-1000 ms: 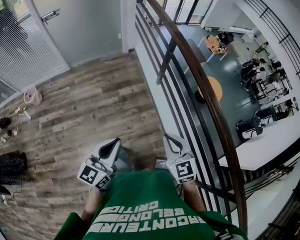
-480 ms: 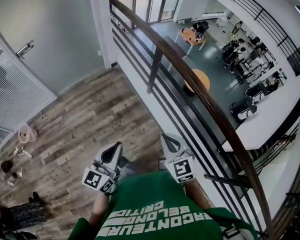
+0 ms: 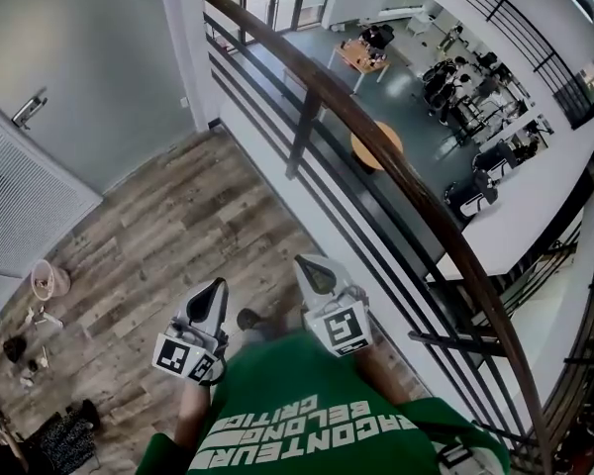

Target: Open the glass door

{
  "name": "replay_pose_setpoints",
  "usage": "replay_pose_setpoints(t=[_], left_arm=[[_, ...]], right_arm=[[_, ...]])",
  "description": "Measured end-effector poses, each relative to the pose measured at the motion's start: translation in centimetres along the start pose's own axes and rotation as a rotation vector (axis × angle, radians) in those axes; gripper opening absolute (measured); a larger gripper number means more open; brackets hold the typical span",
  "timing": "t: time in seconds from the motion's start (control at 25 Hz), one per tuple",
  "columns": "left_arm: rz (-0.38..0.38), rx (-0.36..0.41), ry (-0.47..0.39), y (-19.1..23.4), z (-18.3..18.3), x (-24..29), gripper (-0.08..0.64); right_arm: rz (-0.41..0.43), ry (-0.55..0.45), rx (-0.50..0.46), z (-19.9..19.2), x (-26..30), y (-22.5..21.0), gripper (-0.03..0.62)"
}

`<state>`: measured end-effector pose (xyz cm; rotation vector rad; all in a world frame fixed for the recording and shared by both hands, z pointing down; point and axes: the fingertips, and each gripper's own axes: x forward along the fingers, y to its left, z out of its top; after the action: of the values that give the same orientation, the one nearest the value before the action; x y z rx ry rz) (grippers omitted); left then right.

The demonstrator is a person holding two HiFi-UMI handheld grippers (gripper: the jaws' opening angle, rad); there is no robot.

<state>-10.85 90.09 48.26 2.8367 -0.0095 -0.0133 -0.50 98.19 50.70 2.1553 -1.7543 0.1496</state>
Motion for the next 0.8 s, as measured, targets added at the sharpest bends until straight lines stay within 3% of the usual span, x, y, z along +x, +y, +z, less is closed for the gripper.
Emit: replay_pose_setpoints(t=[0.4, 0.8], left_arm=[[-0.012, -0.027, 0.020, 3.3, -0.3, 3.6, 0.017], [0.001, 0.025, 0.031, 10.3, 2.7, 13.7, 0.017]], right_arm=[[0.012, 0.054, 0.028, -1.4, 4.8, -3.1, -0.006], [0.040, -0.015, 0.022, 1.0, 15.6, -12.1, -0.006]])
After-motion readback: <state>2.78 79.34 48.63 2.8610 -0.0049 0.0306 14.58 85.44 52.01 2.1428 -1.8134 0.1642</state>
